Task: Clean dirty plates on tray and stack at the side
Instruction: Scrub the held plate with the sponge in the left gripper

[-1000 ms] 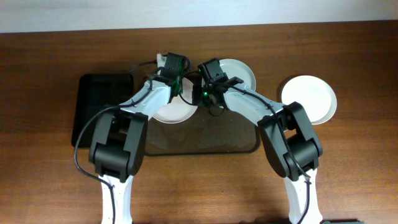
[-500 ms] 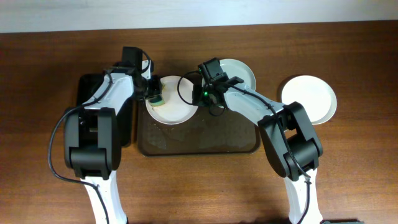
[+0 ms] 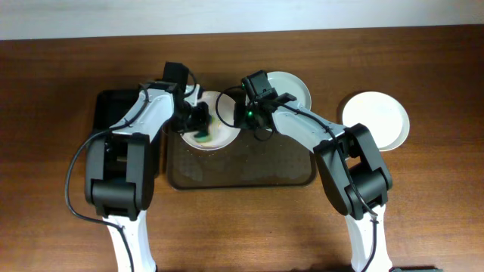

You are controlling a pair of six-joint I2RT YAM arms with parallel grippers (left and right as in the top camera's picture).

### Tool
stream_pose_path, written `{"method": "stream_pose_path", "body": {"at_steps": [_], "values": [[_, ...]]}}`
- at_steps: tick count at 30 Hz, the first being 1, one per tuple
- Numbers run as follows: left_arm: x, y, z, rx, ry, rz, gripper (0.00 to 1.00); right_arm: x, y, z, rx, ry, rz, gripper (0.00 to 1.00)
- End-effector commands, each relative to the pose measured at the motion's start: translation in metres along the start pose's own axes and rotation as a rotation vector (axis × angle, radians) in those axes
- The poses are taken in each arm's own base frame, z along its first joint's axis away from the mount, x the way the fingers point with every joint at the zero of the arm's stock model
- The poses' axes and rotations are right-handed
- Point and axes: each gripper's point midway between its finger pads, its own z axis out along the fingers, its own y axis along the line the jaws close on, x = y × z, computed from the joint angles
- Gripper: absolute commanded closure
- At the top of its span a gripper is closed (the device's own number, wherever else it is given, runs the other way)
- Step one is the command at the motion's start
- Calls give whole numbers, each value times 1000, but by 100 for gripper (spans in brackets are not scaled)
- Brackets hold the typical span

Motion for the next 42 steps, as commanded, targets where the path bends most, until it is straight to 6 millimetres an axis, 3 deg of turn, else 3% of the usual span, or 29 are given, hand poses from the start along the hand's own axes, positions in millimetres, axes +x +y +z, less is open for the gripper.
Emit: {"method": "stream_pose_path", "body": {"at_steps": [1,4,6,8,11,12,14,15,17,19,20,25,28,31,32,33,35,38,41,42], "values": [[2,111,21,-523,-74,-181,99,8,-11,11,32,25,-1,96],[-15,104,23,-489,-143,-180,99,8,-11,11,33,26,-2,96],[-22,86,31,-376,-156,-173,99,8,-11,11,33,26,-2,96],[-31,37,42,-97,-141,-36,100,8,-11,11,33,26,-2,96],[-30,-7,41,151,-120,50,100,8,-11,11,33,26,-2,96],[-32,-8,40,163,-123,51,100,8,-11,11,33,26,-2,96],[-48,7,27,91,-165,38,99,8,-11,11,33,27,-2,96],[-58,12,12,71,-185,23,100,9,-10,11,26,30,-2,96],[-83,23,-44,60,-228,-26,99,9,-9,11,24,31,-1,95],[-88,30,-73,53,-232,-58,99,9,-9,11,24,31,-2,80],[-86,32,-87,48,-219,-73,99,9,-9,11,24,31,-2,78],[-61,28,-101,35,-128,-45,99,6,-7,11,15,18,-5,74],[-64,26,-115,16,-163,-18,100,4,-5,11,6,11,-7,75],[-70,34,-115,-28,-188,-15,99,10,-5,17,-2,31,-8,74],[-72,35,-116,-33,-197,-13,99,13,-5,21,-10,45,-8,80],[-74,37,-116,-48,-203,-13,99,14,-6,21,-9,46,-8,94],[-77,42,-117,-75,-217,-12,99,14,-5,21,-13,50,-14,96],[-81,48,-126,-116,-244,-15,99,3,4,-5,-64,63,-97,96],[-88,49,-166,-116,-331,-19,100,-21,15,-45,-43,-25,-136,96],[-88,48,-169,-115,-339,-16,99,-30,13,-61,-3,-65,-142,96]]}}
